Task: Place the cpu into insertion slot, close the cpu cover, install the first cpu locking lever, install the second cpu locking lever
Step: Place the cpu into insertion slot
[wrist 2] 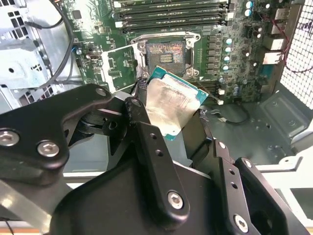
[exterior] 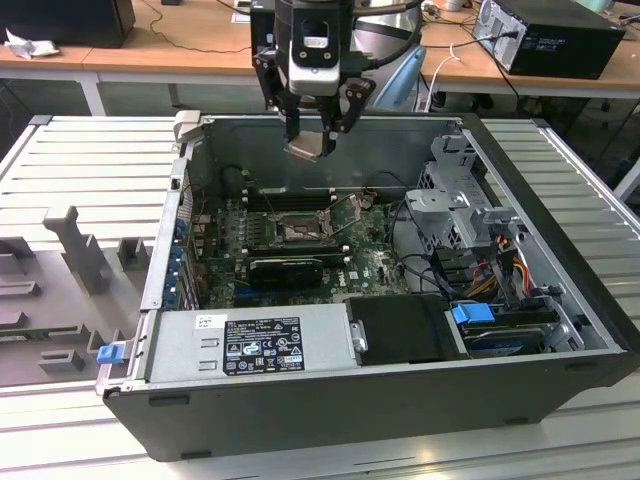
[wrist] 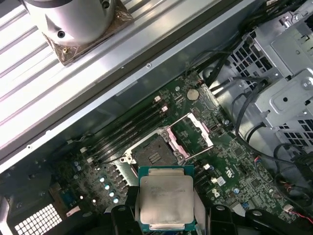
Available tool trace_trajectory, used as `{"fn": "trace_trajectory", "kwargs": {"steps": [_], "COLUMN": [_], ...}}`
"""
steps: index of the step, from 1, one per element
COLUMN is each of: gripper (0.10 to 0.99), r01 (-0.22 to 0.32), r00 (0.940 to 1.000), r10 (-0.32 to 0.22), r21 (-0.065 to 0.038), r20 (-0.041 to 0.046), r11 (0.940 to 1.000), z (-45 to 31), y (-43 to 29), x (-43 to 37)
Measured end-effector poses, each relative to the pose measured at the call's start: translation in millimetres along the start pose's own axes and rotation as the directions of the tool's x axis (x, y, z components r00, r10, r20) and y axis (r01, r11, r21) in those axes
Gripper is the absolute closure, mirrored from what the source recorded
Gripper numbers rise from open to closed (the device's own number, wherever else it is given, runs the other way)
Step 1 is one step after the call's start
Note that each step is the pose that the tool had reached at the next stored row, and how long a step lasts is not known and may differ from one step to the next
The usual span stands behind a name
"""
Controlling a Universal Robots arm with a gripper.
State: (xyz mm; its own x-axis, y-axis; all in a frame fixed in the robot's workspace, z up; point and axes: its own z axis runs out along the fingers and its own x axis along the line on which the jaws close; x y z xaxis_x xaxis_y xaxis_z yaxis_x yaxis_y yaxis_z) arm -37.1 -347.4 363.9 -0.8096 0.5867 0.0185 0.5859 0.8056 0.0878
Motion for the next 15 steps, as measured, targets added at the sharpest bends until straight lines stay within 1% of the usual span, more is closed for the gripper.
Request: {"fn": "trace_trajectory", "kwargs": {"steps": [6,8,12,15], "gripper": [0.557,0.557,0.557,0.557], "r01": [-0.055,-0.079,-0.106,-0.142], "r00": [0.9985,0.9968,0.9943,0.9898], "r10": [0.055,0.079,0.106,0.142], "r21": [-0.001,-0.002,-0.003,-0.004], "r20": [0.0049,0.007,0.0092,0.0123], "r11": [0.9985,0.9968,0.9944,0.9899], "z": [0.8,1.1,1.4,1.5], "y": [-0.1,-0.1,-0.1,-0.1], "x": [0.0,0.0,0.0,0.0]}}
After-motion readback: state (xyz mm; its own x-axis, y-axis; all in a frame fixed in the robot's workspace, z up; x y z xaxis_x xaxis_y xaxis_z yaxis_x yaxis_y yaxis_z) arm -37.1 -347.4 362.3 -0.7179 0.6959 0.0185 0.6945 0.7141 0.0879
